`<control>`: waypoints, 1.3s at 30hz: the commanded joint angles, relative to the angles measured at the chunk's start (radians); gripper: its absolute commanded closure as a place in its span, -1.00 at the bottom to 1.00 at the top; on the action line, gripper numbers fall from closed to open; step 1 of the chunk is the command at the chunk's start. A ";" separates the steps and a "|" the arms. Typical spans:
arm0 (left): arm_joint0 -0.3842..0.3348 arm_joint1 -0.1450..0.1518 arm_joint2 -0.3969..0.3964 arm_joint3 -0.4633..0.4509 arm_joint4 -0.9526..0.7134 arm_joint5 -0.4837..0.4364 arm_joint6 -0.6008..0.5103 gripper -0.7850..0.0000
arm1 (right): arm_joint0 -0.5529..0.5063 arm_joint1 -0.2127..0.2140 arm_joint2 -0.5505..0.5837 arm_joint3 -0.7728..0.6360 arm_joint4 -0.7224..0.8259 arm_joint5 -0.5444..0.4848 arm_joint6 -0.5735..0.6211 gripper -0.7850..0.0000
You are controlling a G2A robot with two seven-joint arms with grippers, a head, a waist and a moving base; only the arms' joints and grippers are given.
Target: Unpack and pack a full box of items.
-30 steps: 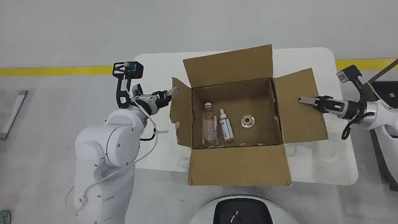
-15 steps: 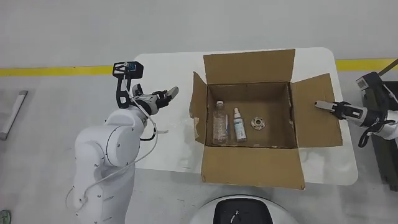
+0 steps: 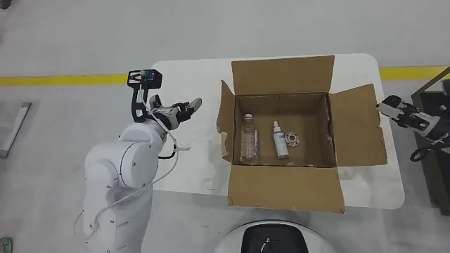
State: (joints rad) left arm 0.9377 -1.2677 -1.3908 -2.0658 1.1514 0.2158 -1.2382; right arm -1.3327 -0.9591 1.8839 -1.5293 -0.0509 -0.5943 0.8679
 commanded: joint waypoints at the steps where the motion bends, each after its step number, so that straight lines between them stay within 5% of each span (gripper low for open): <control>1: 0.000 0.000 0.000 0.000 0.000 0.000 0.000 -1.00 | -0.017 0.000 0.003 -0.033 -0.053 0.024 -0.029 1.00; 11: 0.000 0.000 0.000 0.000 0.000 0.000 0.000 -1.00 | -0.017 0.000 0.003 -0.033 -0.053 0.024 -0.029 1.00; 24: 0.000 0.000 0.000 0.000 0.000 0.000 0.000 -1.00 | -0.076 -0.005 0.043 -0.028 -0.116 0.086 -0.263 1.00; 30: 0.000 0.000 0.000 0.000 0.000 0.000 0.000 -1.00 | -0.034 -0.012 -0.066 0.055 -0.162 0.110 -0.278 1.00; 39: 0.000 0.000 0.000 0.000 0.000 0.000 0.000 -1.00 | 0.030 -0.021 -0.213 0.029 0.010 -0.046 -0.161 1.00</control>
State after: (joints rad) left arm 0.9377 -1.2677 -1.3908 -2.0658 1.1514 0.2158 -1.2382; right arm -1.3027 -0.9809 1.6775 -1.4866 -0.0566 -0.6235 0.6888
